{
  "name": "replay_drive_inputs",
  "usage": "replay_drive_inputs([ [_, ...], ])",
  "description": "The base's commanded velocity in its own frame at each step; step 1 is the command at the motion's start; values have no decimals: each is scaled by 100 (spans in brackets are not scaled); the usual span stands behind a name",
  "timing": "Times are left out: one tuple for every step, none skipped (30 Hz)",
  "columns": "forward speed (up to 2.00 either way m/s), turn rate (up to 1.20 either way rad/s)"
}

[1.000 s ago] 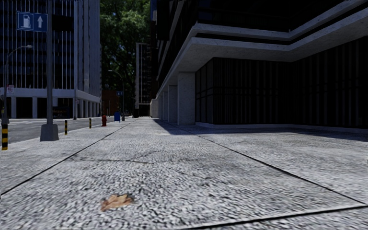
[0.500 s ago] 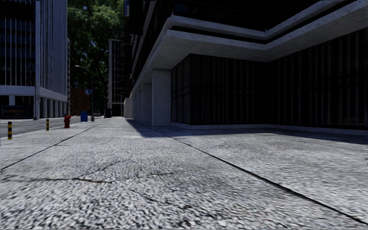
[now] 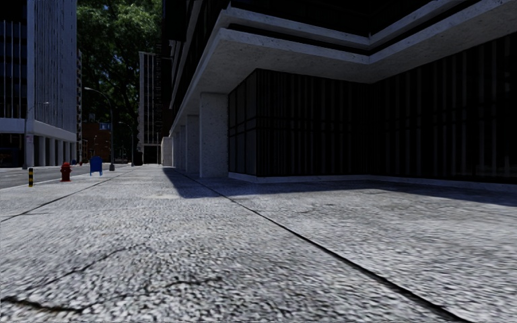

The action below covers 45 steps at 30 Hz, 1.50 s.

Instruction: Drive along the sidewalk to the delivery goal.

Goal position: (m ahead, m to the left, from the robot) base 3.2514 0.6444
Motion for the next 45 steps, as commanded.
replay_drive_inputs([
  [149,0],
  [149,0],
  [149,0],
  [149,0],
  [149,0],
  [149,0],
  [149,0],
  [149,0],
  [149,0],
  [149,0],
  [149,10],
  [149,15],
  [149,18],
  [149,19],
  [149,22],
  [149,22],
  [149,26],
  [149,28],
  [149,28],
  [149,28],
  [149,28],
  [149,28],
  [149,28],
  [149,28],
  [149,28],
  [149,28],
  [149,28],
  [149,29],
  [149,29],
  [149,29],
  [149,33],
  [149,36],
  [149,37],
  [149,37],
  [149,37],
  [149,37],
  [149,37],
  [149,37],
  [149,38],
  [149,39],
  [147,40],
  [144,41],
  [140,41],
  [138,41],
  [138,41],
])
